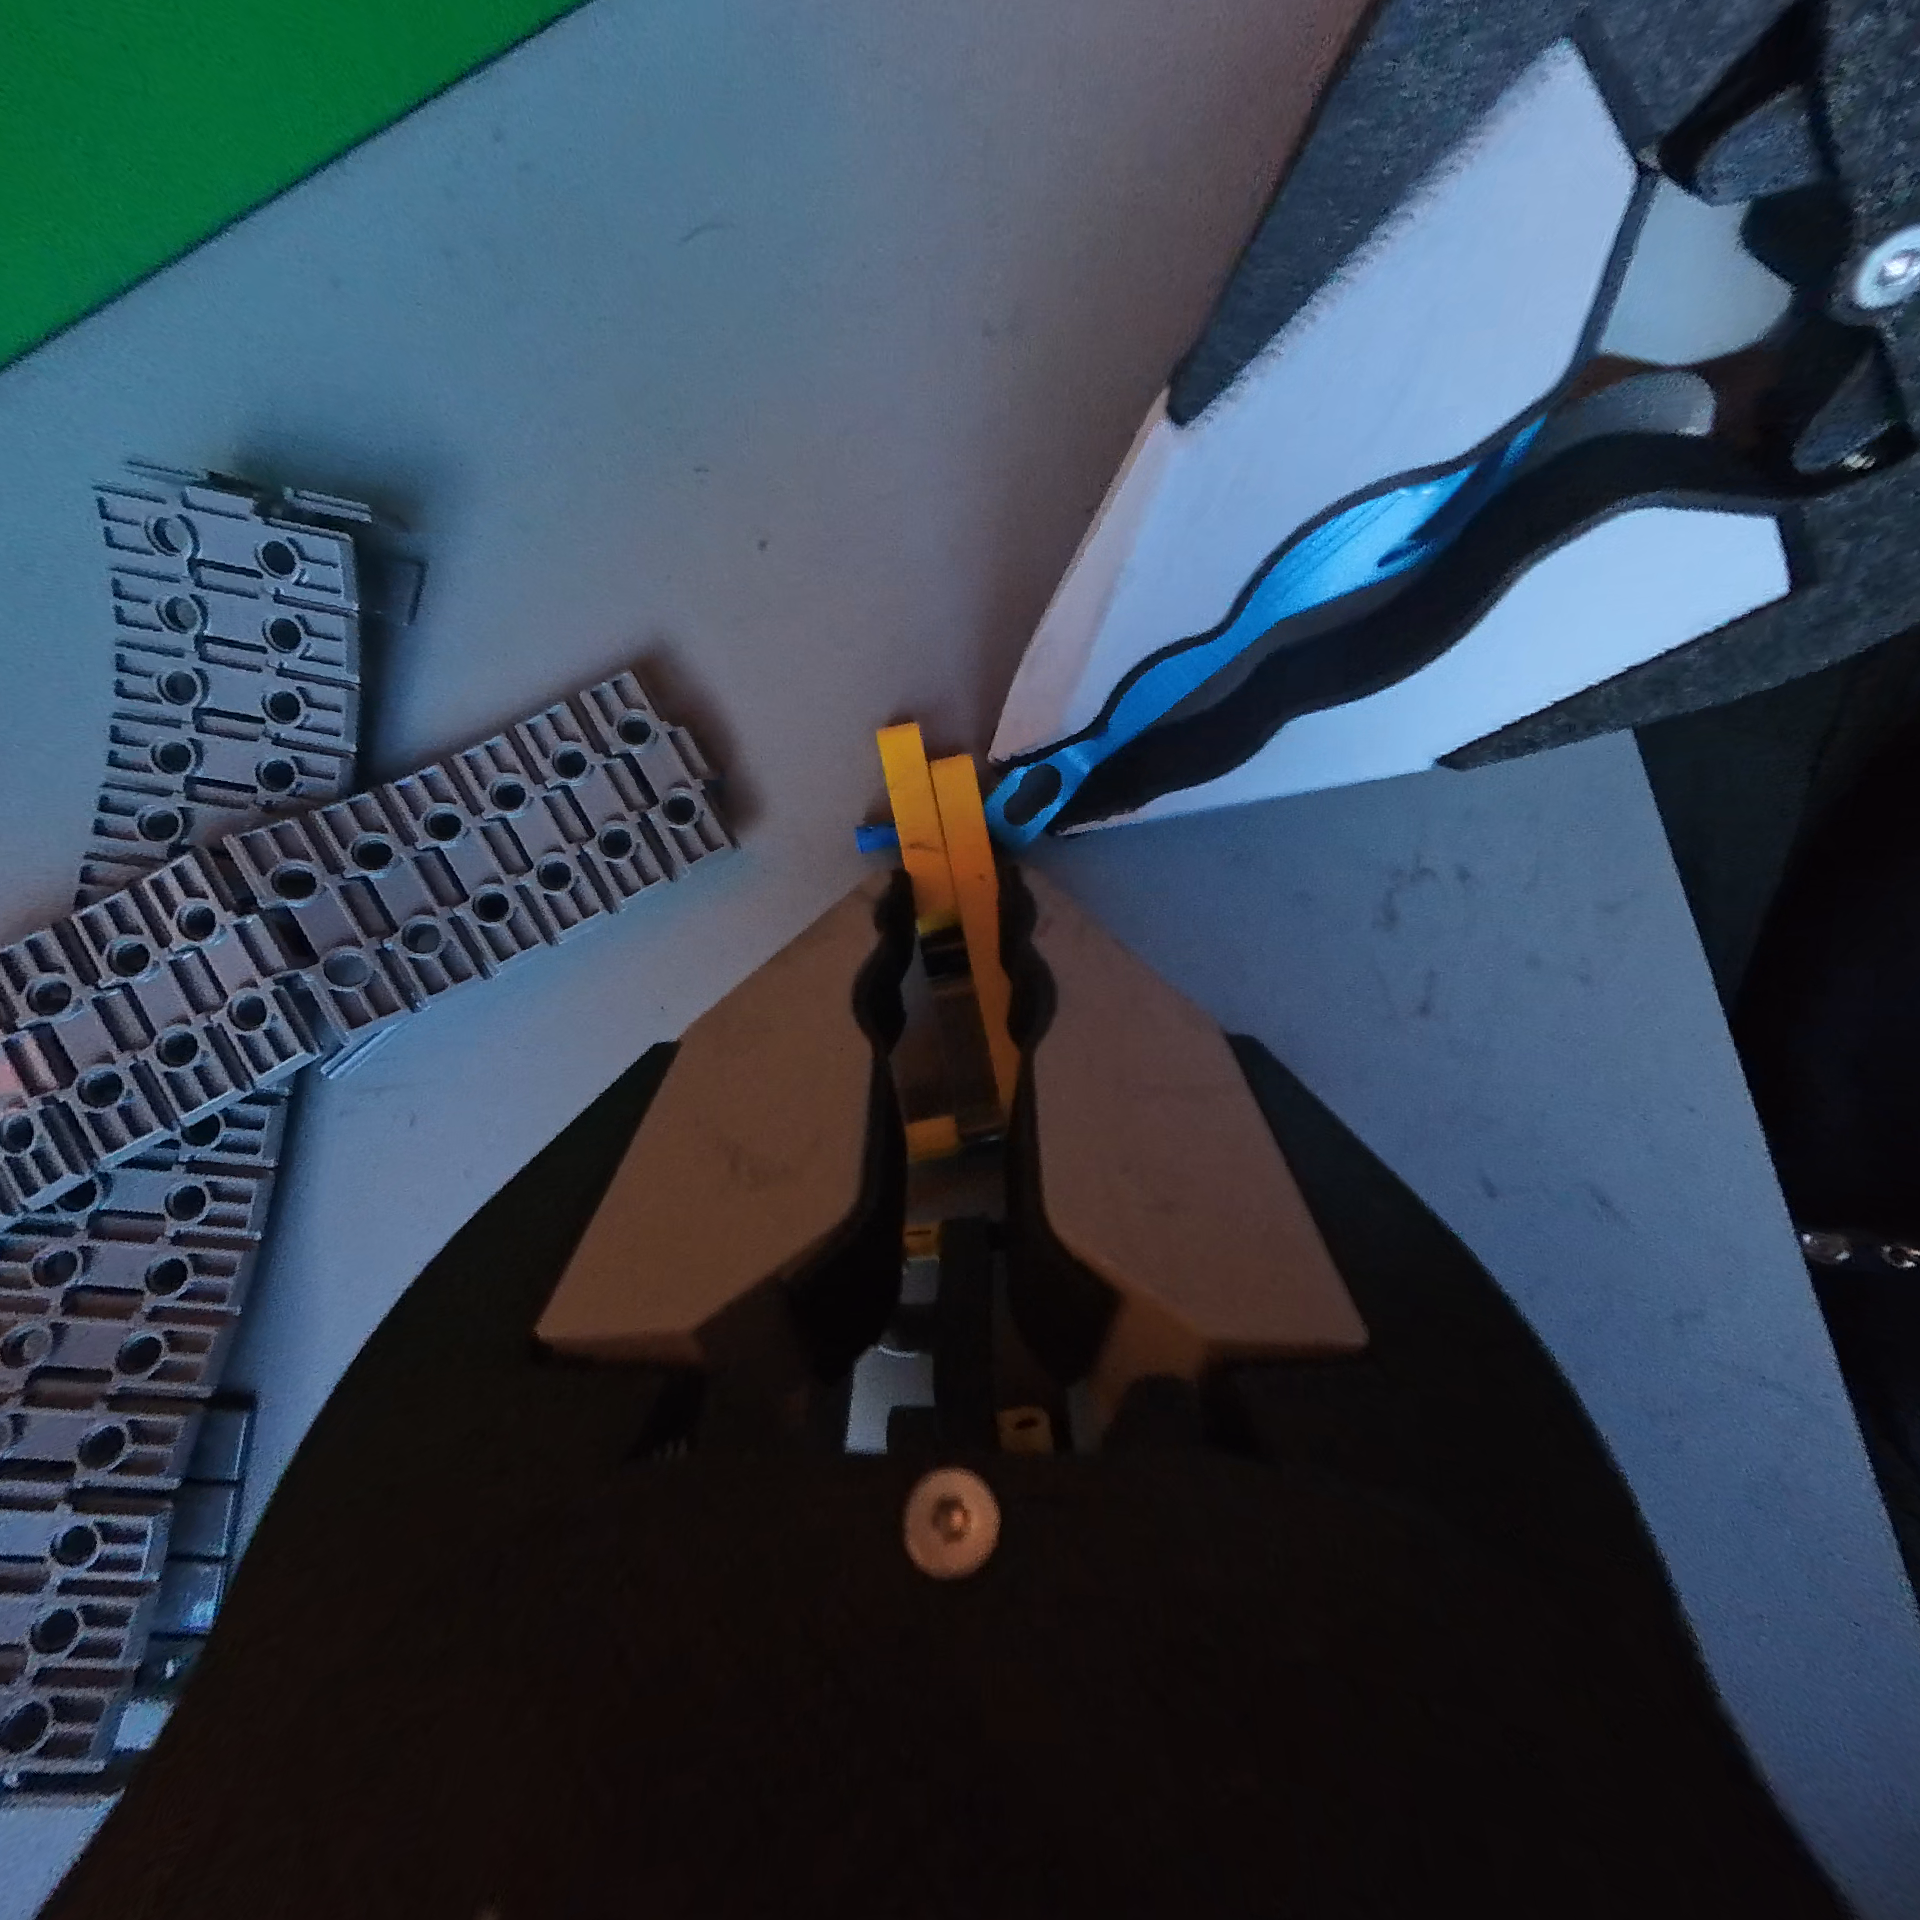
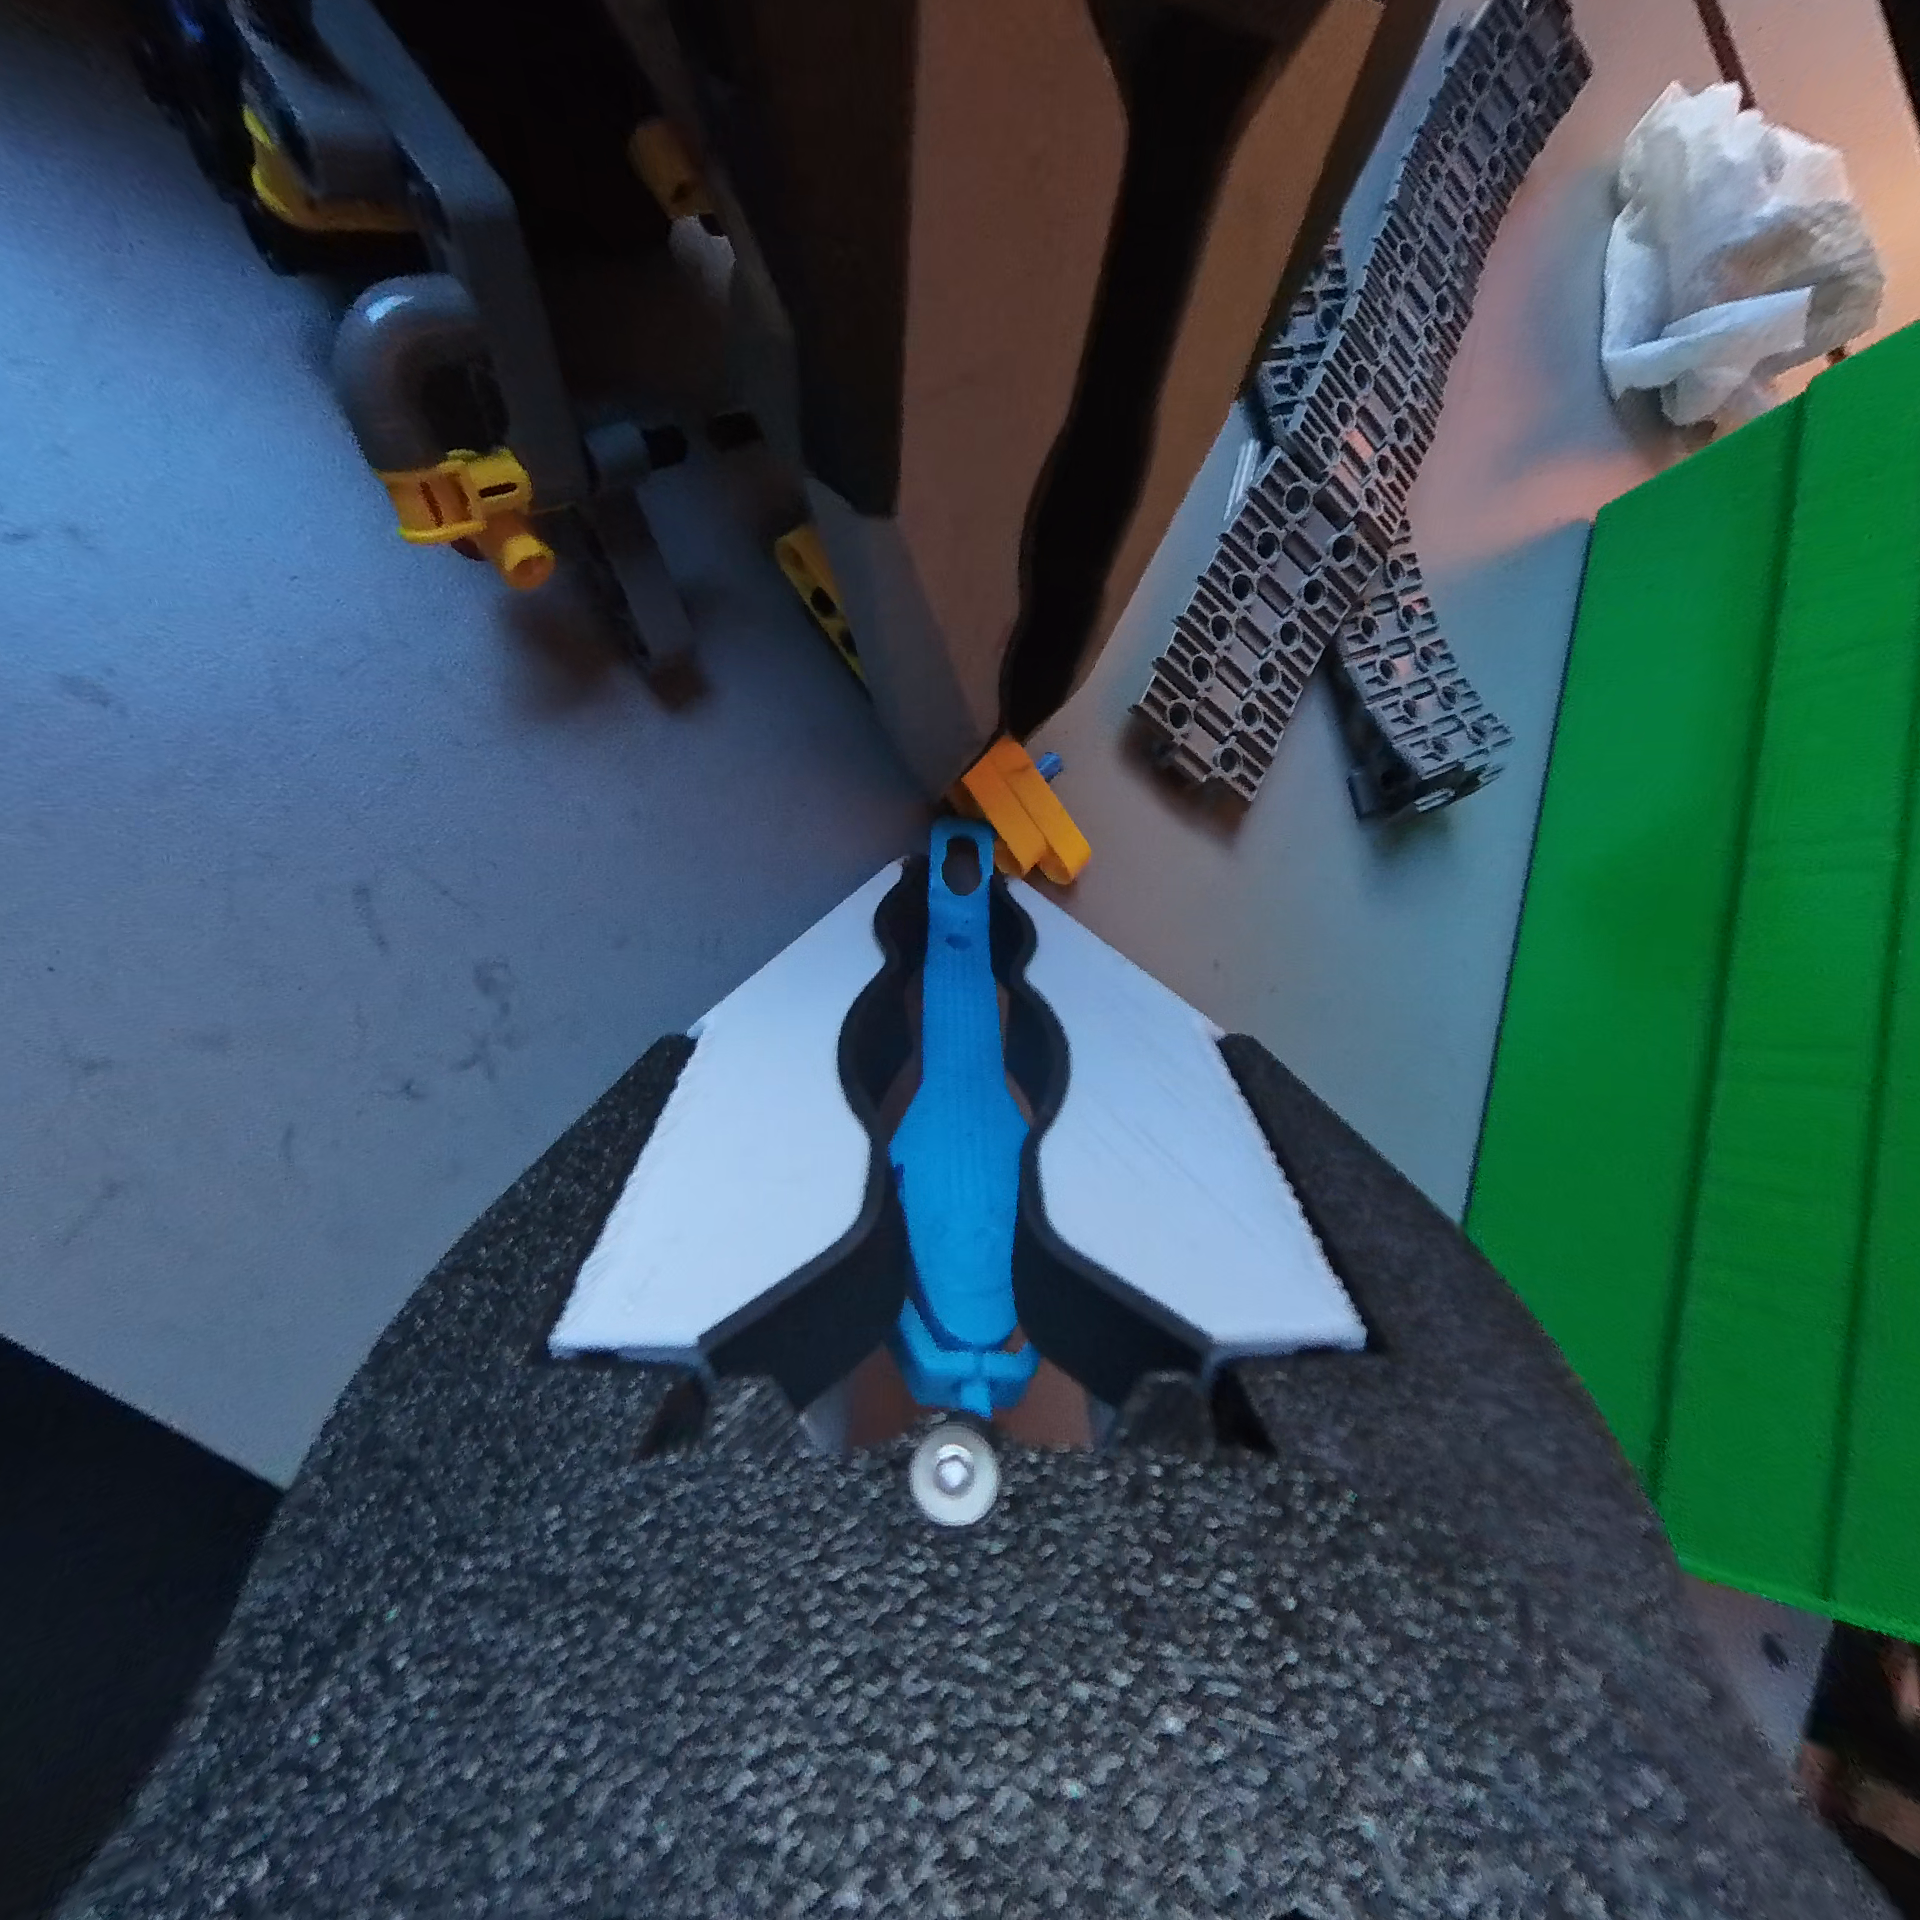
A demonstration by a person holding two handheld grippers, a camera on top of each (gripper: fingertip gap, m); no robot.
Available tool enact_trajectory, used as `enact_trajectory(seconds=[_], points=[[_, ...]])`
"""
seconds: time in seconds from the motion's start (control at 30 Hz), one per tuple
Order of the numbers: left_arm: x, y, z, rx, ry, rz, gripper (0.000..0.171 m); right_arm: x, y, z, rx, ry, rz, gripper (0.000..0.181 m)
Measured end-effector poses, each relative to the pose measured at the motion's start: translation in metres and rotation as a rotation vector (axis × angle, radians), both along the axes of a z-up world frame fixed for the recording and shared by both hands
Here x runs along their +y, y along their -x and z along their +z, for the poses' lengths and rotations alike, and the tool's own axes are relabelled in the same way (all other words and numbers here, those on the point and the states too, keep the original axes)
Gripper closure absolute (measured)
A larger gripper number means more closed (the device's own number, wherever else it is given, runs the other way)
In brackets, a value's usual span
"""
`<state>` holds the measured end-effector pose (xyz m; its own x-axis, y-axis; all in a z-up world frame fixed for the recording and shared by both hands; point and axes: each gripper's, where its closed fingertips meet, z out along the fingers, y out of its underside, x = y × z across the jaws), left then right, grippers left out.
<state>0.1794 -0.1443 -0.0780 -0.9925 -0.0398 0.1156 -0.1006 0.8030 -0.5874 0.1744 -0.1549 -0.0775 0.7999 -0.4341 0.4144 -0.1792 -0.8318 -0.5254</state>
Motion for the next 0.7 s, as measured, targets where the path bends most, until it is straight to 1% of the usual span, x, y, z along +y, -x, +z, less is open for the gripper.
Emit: enact_trajectory(seconds=[0.33,0.5,0.7], points=[[0.0002,0.0006,0.0002,-0.018,0.001,-0.009,0.157,0.0006,-0.0011,0.0013,-0.139,0.052,0.074,0.173],[0.0006,0.0013,0.0005,-0.02,-0.001,-0.015,0.157,0.0013,-0.0013,0.0022,-0.238,0.083,0.129,0.173],[0.0007,0.0019,0.0006,-0.024,0.002,-0.015,0.157,0.0017,-0.0014,0.0025,-0.289,0.067,0.172,0.173]])
